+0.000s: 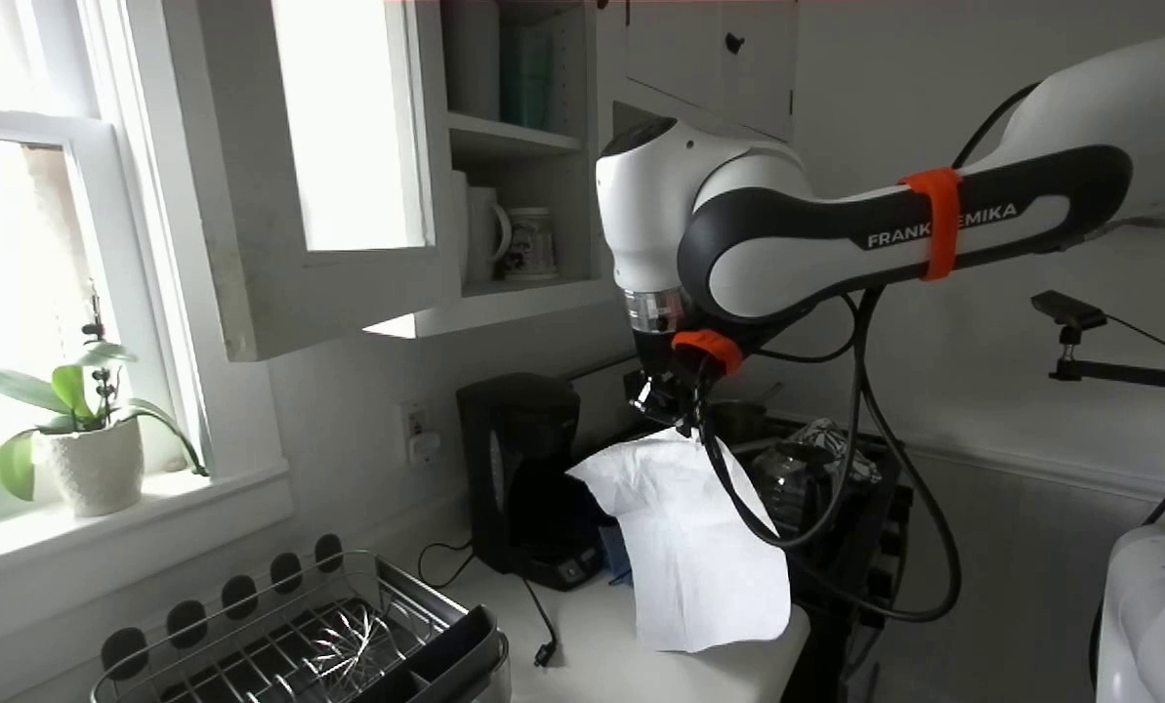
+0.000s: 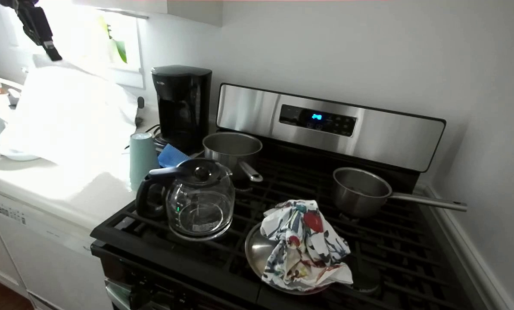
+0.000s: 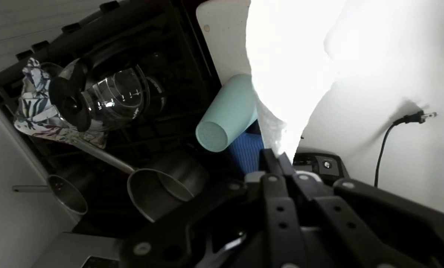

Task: Use the paper towel to wipe the counter

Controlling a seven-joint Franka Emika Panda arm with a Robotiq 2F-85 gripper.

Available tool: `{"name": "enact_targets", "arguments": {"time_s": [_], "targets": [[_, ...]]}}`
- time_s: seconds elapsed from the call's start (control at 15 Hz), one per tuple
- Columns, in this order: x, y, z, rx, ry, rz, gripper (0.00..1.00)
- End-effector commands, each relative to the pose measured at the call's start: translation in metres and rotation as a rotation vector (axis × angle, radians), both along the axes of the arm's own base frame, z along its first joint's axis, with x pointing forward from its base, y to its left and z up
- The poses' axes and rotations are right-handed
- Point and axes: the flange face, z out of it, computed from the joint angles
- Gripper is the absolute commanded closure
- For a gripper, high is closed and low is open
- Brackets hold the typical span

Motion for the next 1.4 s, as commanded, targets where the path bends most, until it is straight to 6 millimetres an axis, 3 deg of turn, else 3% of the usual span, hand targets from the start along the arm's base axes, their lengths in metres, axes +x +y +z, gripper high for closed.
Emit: {"name": "enact_targets", "arguments": {"time_s": [0.0, 0.27, 0.87, 1.13, 1.33], "targets": [[0.006, -0.01, -0.014, -0.069, 0.005, -0.016, 1.0], [0.001, -0.028, -0.001, -0.151, -0.024, -0.02, 1.0], [-0.015, -0.045, 0.028, -0.411, 0.023, -0.028, 1.0], [-0.009, -0.053, 0.026, -0.499, 0.042, -0.034, 1.0], [0.004, -0.041, 0.008, -0.512, 0.064, 0.022, 1.0]]}}
